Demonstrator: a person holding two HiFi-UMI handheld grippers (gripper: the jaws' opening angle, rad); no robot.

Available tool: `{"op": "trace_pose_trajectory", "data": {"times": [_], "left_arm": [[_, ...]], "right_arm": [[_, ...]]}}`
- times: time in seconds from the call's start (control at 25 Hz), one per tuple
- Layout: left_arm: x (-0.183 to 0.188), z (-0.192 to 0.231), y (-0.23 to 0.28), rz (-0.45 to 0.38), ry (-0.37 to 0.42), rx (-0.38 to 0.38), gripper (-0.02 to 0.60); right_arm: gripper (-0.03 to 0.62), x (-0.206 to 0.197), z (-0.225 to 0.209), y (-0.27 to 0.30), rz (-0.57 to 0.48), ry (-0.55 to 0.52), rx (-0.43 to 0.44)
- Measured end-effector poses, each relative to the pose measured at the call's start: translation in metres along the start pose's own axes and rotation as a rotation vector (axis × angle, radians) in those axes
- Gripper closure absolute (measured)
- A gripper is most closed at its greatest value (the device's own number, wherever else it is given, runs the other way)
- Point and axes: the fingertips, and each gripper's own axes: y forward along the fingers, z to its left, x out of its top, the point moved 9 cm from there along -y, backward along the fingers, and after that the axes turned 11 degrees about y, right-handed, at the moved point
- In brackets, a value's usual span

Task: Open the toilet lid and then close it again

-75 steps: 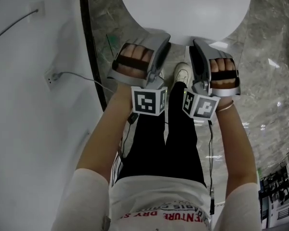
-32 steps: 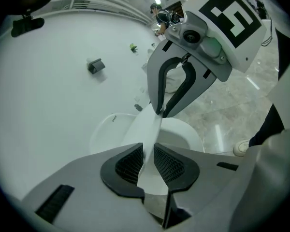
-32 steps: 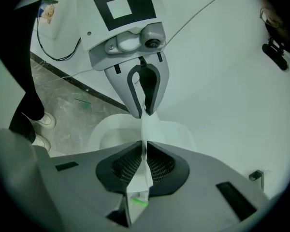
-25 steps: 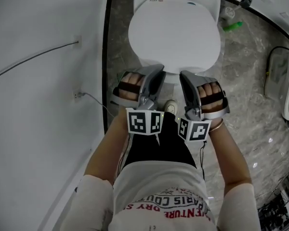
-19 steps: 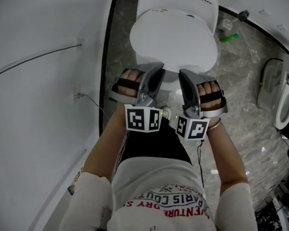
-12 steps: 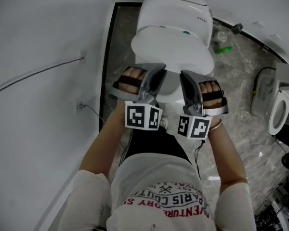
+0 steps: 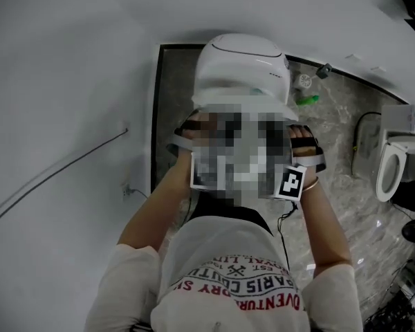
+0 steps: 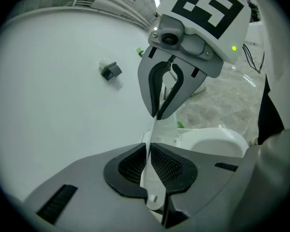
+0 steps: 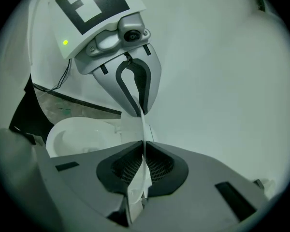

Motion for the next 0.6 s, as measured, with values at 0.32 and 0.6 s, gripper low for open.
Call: {"op": "trace_pose_trajectory", "data": {"times": [0.32, 0.6], "left_arm": [[-0.019, 0.065, 0.049, -0.078, 0.015, -0.037, 0.541], [-0.024, 0.115, 0.096, -0.098, 0.003, -0.047, 0.54]], "right_arm": [[0.565, 0.003, -0.073, 0.045, 0.066, 0.052, 0.039], [0.565, -0.009, -0.137, 0.079, 0.07, 0.106, 0.1]]}}
